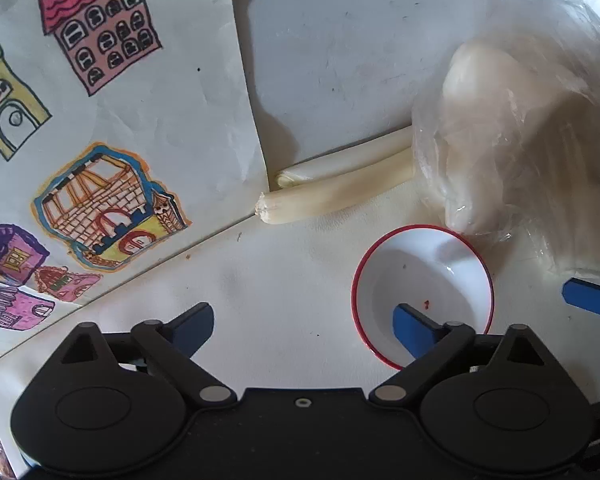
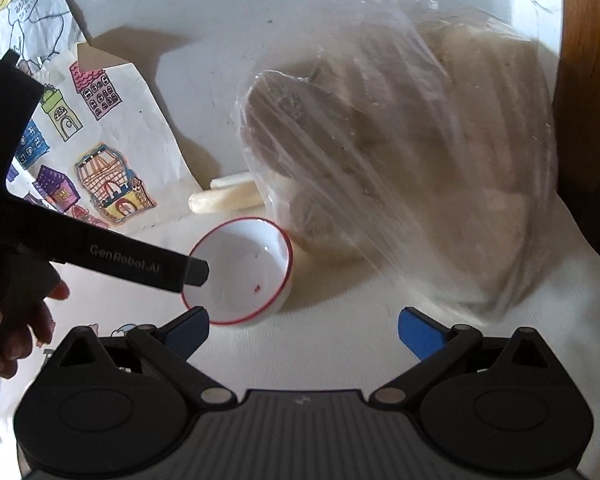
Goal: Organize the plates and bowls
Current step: 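Move both grippers to the other red-rimmed white bowl and close on its rim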
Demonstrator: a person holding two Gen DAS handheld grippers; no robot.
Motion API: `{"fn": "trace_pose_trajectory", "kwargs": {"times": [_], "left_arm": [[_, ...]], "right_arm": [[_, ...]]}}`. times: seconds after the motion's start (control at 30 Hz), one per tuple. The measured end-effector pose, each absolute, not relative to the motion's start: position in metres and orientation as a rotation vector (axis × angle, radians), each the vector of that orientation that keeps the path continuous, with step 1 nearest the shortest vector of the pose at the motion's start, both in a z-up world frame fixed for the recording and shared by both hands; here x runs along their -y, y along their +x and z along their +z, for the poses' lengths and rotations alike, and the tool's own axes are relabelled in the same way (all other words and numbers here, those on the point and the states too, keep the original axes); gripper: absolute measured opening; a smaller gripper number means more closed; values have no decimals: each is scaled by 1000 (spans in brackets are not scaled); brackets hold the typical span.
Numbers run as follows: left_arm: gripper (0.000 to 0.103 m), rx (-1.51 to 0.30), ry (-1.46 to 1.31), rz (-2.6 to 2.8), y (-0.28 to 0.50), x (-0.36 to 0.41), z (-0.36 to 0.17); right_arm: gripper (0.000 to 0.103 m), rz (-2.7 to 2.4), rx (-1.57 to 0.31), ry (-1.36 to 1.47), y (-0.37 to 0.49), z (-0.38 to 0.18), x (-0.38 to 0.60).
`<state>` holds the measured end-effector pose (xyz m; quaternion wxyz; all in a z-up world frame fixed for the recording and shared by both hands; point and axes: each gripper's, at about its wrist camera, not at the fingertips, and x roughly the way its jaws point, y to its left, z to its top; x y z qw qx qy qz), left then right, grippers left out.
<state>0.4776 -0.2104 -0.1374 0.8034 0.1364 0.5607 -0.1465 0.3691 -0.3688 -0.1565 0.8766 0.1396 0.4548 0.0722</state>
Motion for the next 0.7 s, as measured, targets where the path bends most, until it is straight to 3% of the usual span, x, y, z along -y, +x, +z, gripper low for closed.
{"fn": "trace_pose_trajectory", "kwargs": {"times": [0.37, 0.57, 0.7], "left_arm": [[76, -1219, 194, -346, 486, 210, -136], [51, -1243, 159, -358, 489, 216, -139], [42, -1256, 148, -361, 488, 220, -142]], "right_arm": [[89, 127, -945, 281, 380, -168, 365], [82, 111, -944, 284, 380, -169, 365], [77, 124, -953, 298, 379, -169, 368]]}}
